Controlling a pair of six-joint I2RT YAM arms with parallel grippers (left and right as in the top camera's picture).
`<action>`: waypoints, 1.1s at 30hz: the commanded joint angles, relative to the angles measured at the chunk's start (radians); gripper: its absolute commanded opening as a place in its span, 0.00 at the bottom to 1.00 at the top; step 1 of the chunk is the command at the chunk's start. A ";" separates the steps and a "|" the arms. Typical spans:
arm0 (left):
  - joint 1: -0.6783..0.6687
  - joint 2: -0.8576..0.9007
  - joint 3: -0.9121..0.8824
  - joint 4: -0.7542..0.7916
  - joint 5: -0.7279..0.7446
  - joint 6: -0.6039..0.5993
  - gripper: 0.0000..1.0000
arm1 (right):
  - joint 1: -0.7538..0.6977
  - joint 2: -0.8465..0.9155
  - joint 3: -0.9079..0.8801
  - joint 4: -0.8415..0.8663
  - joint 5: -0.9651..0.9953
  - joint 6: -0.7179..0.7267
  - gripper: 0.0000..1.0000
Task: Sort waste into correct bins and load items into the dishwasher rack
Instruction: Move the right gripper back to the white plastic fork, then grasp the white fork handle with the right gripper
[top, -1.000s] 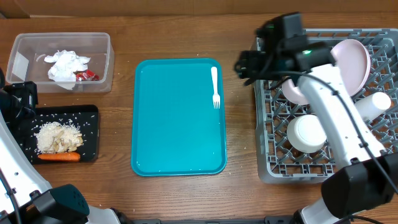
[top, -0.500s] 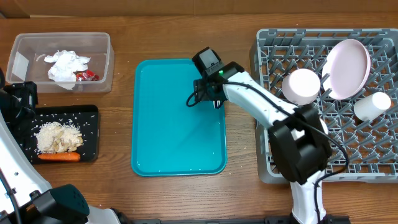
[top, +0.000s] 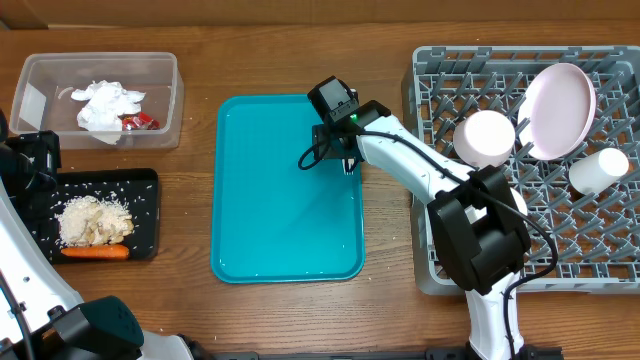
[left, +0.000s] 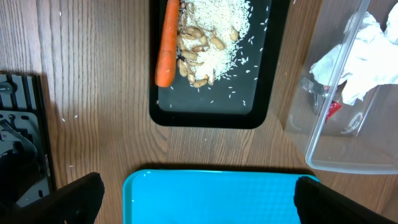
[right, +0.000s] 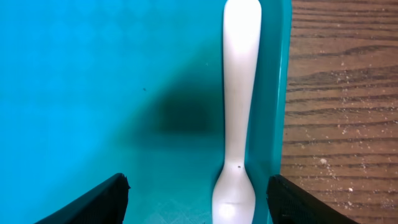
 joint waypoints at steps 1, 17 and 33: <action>0.001 -0.001 0.002 -0.003 -0.008 0.012 1.00 | 0.007 0.003 0.008 0.014 -0.006 0.009 0.75; 0.001 -0.001 0.002 -0.003 -0.008 0.012 1.00 | 0.008 0.081 0.008 0.043 -0.042 0.023 0.74; 0.001 -0.001 0.002 -0.003 -0.008 0.012 1.00 | 0.045 0.082 0.002 -0.006 -0.051 0.091 0.23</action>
